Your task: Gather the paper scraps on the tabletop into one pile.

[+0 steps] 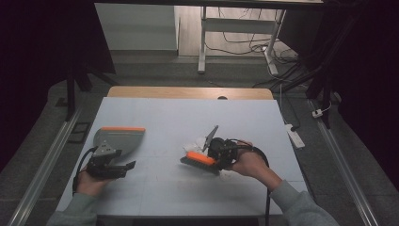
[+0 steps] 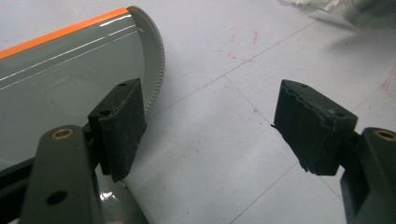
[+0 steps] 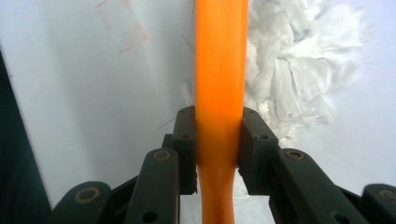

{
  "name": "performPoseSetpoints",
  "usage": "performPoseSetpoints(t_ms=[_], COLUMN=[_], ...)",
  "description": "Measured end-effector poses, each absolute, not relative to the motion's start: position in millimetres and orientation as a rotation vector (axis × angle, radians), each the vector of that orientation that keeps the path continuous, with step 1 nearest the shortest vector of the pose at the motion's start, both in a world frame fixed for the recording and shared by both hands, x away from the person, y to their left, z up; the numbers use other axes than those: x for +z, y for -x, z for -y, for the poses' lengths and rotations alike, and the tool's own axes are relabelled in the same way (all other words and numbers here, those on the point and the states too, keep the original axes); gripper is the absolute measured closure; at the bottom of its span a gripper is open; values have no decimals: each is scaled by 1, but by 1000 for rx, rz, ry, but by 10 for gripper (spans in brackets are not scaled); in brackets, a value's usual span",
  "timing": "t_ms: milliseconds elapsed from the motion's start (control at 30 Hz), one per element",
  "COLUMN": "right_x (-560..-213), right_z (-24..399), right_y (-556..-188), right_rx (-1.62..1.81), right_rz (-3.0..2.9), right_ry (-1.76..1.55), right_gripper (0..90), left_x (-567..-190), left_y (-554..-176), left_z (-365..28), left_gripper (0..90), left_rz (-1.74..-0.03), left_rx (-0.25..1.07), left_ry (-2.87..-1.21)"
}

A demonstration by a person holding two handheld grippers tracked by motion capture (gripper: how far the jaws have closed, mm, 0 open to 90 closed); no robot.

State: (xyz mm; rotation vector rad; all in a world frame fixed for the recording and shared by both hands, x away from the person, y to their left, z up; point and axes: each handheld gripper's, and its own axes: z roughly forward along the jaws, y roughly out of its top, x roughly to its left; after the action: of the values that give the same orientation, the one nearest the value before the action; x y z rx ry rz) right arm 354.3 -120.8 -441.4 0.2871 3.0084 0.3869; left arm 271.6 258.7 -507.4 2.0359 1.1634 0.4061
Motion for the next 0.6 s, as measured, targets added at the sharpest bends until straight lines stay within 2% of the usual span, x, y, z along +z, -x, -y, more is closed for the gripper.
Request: performPoseSetpoints(t_ms=[200,433,600], right_x=[-423,-395,-405], right_z=[133,171,205], right_y=[-349,-343,-347], right_rx=[605,775,694], right_rz=[-2977,-2837,-2763], right_ry=[-346,-559,-898], right_gripper=[705,705,705], left_x=[-508,-507,-507], left_y=[-272,-271,-271], left_z=[-260,-259,-259], left_gripper=[258,258,258], left_rz=[-1164,-1159,-1159], left_rx=[403,403,402], left_ry=[-2036,-2039,-2036])
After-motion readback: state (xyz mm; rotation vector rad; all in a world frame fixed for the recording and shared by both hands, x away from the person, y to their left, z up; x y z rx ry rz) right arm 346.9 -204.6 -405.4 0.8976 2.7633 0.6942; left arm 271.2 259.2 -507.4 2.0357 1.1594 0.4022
